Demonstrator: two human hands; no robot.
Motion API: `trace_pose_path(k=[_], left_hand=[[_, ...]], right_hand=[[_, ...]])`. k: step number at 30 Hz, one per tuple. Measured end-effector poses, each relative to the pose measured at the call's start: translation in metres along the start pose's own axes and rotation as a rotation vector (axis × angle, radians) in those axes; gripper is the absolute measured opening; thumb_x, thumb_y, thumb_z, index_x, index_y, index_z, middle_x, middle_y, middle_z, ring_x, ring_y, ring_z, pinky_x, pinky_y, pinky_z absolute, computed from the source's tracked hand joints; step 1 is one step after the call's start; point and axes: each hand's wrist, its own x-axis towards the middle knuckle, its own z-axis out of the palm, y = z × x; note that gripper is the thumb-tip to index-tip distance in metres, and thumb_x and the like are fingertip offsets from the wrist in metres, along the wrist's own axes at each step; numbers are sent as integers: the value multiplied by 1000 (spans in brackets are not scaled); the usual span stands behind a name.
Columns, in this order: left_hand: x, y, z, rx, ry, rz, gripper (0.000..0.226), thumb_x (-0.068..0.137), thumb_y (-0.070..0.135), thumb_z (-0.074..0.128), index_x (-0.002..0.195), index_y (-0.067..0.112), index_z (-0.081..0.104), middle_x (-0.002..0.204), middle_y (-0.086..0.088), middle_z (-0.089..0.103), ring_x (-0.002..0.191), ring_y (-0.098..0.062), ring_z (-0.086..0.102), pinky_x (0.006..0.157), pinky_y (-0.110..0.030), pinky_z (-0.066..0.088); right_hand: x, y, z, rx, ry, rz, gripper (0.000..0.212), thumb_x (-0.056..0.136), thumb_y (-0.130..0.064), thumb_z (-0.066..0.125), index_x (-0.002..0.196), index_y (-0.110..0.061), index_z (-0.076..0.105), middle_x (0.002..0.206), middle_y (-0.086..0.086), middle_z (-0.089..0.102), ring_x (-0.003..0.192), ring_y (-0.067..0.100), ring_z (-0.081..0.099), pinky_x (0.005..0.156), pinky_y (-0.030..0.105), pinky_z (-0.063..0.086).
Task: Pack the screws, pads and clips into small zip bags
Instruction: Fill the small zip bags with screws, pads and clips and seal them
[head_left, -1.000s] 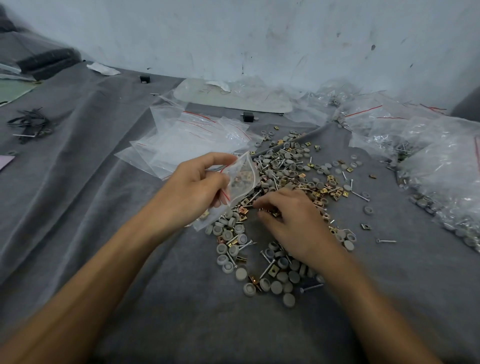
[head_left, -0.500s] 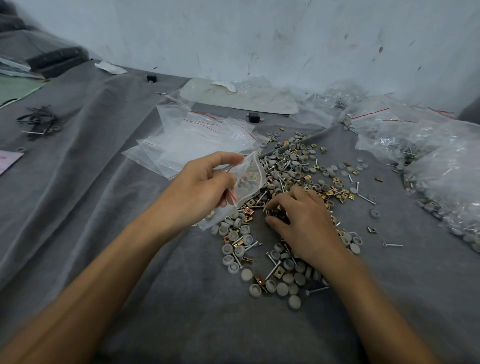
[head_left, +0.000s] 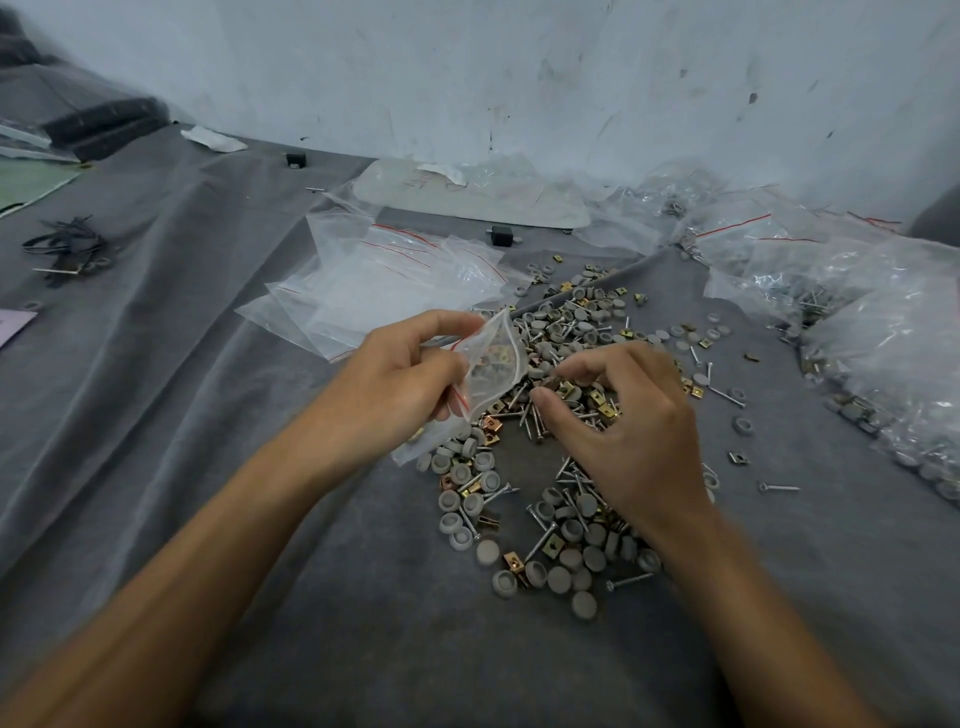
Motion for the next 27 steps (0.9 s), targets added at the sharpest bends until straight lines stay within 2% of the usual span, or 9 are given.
trace_pose_path(k=[3, 8, 13, 15, 17, 19, 21, 23, 27], left_hand=[[-1, 1, 2, -12, -17, 6, 38, 99, 6, 50, 119, 35, 64, 59, 4, 64, 57, -7, 54, 61, -29, 46], [-3, 2, 5, -14, -57, 24, 35, 98, 4, 51, 113, 32, 65, 59, 2, 61, 56, -7, 54, 59, -19, 46], [-3, 1, 7, -20, -81, 32, 35, 99, 4, 51, 112, 33, 64, 58, 4, 62, 56, -6, 54, 59, -17, 47], [-4, 2, 7, -16, -78, 34, 34, 99, 5, 51, 112, 33, 64, 59, 3, 62, 56, -7, 54, 58, -18, 46], [-3, 2, 6, -5, -76, 34, 33, 99, 6, 51, 112, 33, 65, 59, 3, 61, 57, -9, 53, 57, -21, 44], [-4, 1, 6, 30, -93, 48, 31, 100, 10, 51, 115, 34, 65, 58, 5, 60, 56, -10, 49, 54, -24, 40], [-5, 1, 6, 79, -125, 88, 25, 102, 19, 53, 118, 34, 64, 56, 4, 59, 54, -12, 47, 52, -28, 37], [-9, 1, 7, 126, -157, 138, 23, 101, 35, 57, 123, 35, 62, 58, 1, 59, 55, -13, 51, 53, -35, 40], [-15, 3, -5, 430, -254, 204, 70, 72, 83, 63, 133, 51, 47, 88, 21, 63, 71, 1, 61, 57, -18, 45]], right_hand=[[1, -3, -2, 18, 115, -82, 23, 86, -28, 77, 96, -9, 71, 97, -9, 58, 93, 17, 56, 86, 24, 43], [4, -12, 1, 71, 229, -149, 25, 90, -28, 76, 101, -6, 72, 102, -4, 60, 95, 19, 59, 88, 27, 47], [3, -16, 2, 88, -8, -61, 53, 91, -50, 66, 132, -17, 62, 121, -7, 56, 115, 12, 50, 103, 18, 36], [3, -15, 2, 100, -28, -39, 41, 98, -42, 60, 131, -19, 61, 123, -10, 55, 116, 9, 48, 101, 20, 39], [4, -11, 2, 103, -21, -44, 25, 99, -21, 52, 119, -18, 67, 121, -4, 57, 115, 14, 49, 99, 21, 40], [3, -7, 2, 68, -77, -55, 32, 92, -10, 46, 111, -18, 71, 126, 3, 55, 116, 16, 46, 101, 12, 31], [2, -4, 3, 9, -178, -78, 33, 90, -6, 51, 110, -21, 72, 138, 5, 50, 121, 17, 40, 104, 10, 24], [1, 0, 4, 1, -254, -90, 25, 92, -8, 62, 111, -22, 71, 146, 6, 46, 129, 23, 39, 106, 17, 26], [2, 0, 4, 44, -286, -40, 17, 98, -35, 61, 108, -24, 68, 149, -1, 46, 136, 18, 36, 102, 21, 28]])
